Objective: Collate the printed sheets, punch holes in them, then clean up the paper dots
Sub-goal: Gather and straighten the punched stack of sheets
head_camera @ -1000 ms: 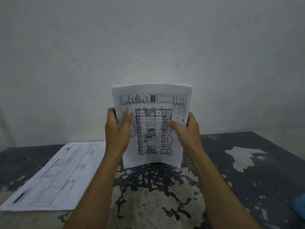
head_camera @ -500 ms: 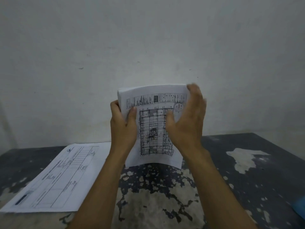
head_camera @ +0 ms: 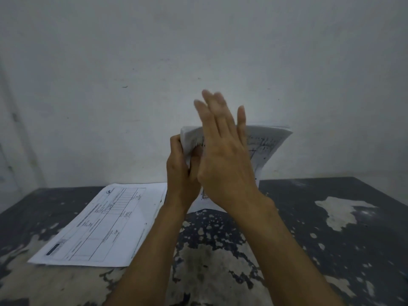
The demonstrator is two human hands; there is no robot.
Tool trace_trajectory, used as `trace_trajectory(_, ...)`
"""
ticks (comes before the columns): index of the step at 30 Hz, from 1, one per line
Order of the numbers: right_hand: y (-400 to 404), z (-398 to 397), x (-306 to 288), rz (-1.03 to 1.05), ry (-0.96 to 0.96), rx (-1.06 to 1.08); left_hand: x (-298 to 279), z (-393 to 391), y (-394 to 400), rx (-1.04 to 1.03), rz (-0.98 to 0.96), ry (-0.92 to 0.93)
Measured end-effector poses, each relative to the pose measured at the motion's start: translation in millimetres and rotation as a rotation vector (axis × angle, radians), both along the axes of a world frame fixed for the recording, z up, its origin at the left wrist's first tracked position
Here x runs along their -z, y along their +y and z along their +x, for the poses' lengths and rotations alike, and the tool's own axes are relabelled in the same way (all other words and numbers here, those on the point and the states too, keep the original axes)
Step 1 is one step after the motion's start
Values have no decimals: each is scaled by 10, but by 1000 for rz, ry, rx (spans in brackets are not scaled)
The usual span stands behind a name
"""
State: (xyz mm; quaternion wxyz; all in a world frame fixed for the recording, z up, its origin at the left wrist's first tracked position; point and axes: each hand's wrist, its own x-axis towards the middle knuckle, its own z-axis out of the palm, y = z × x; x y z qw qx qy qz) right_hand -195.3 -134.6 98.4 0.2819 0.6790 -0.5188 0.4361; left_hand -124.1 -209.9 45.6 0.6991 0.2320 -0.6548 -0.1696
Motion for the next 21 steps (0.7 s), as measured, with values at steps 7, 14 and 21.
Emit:
trace_trajectory(7, -2, -440, 4, 1, -36, 203, -55, 36, -33, -55, -25, 4)
trace_trajectory(14, -46, -960, 125, 22, -494, -86, -81, 113, -114, -75, 14, 49)
trace_trajectory(21, -258, -1090, 451, 317, -1094, -339, -47, 157, -166, -11, 110, 94)
